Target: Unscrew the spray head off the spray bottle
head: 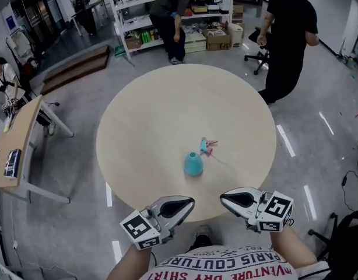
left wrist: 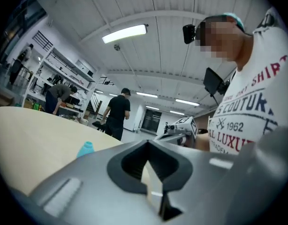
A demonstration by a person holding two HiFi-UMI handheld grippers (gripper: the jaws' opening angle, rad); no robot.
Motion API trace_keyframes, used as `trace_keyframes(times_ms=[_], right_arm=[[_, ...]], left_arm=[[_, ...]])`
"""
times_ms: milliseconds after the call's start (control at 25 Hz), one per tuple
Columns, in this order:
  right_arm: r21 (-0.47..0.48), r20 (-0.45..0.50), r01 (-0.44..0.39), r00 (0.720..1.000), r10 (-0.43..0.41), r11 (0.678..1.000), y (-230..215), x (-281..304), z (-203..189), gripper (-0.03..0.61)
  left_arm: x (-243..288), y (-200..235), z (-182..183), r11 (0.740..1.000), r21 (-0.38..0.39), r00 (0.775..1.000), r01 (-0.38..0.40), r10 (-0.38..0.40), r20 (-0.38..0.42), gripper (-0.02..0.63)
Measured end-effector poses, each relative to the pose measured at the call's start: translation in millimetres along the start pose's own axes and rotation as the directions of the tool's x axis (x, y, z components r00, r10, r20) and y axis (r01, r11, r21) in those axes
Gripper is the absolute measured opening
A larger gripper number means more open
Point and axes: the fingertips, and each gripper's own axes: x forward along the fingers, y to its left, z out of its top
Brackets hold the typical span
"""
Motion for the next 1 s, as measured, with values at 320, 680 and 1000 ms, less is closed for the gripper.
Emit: trace_keyframes(times_ms=[320,680,1000], right_arm=[[-0.039,-0.006,0.062,0.998,-0.062,0.997,181,-71,-82,0.002],[0.015,0.114,0.085,0.990,-0.086,0.996,343,-178,-125,0.000],[-0.043,0.156,0.091,0.984,-0.083,0.995,410,-208,-99,0.000]], left_arm=[[-63,-176,-73,0.999,0.013,0.997,-0.040,0.041,-0.067,0.001],[-128,-380,-97,0.989,0.101,0.983,-0.108,0.121,-0.137,0.002],[-153,-443,-75,0.984,0.126,0.982,-0.124,0.140,-0.124,0.002]])
